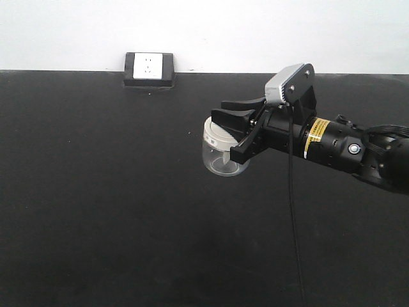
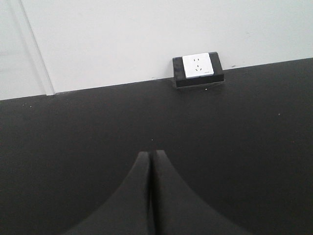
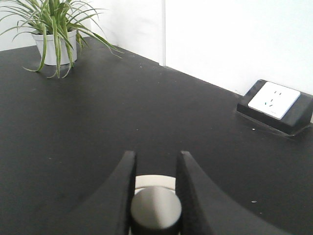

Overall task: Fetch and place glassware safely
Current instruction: 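Set the jar down on the bench and open the right gripper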

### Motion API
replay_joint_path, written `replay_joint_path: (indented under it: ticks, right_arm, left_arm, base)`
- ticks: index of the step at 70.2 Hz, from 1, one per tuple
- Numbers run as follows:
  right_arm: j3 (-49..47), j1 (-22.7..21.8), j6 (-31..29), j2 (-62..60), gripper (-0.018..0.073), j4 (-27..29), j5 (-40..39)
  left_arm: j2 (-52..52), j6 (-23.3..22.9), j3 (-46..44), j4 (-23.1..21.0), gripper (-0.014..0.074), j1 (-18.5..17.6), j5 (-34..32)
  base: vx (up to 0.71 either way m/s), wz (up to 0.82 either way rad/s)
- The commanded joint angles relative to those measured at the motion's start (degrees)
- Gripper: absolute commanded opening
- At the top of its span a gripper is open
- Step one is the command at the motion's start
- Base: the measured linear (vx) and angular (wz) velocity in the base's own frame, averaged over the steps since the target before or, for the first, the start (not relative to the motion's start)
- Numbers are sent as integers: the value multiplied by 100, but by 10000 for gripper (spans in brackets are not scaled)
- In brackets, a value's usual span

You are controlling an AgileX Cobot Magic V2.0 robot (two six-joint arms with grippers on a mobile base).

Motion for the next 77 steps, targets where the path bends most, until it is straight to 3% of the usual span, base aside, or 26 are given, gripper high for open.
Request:
replay_joint_path:
  ticks: [1,15,37,77]
  right_arm:
    - [-397,-176,-346,196,-1,244,-852]
    - [-909,-168,-1277,1108,-1,258,-1336]
    - [-1171,-168,-1906,2147,-1,415,-1728]
    - [-1171,-168,-2216,2787,-1,880,-2047]
  left_arm:
    - [87,-27,-176,-43,-7,-3,-404]
    - [87,-27,-176,-43,-7,-3,-404]
    - [87,-27,-176,-43,-7,-3,-404]
    - [87,-27,-176,-43,-7,-3,-404]
  base:
    - [0,0]
    - [0,0]
    - [0,0]
    - [0,0]
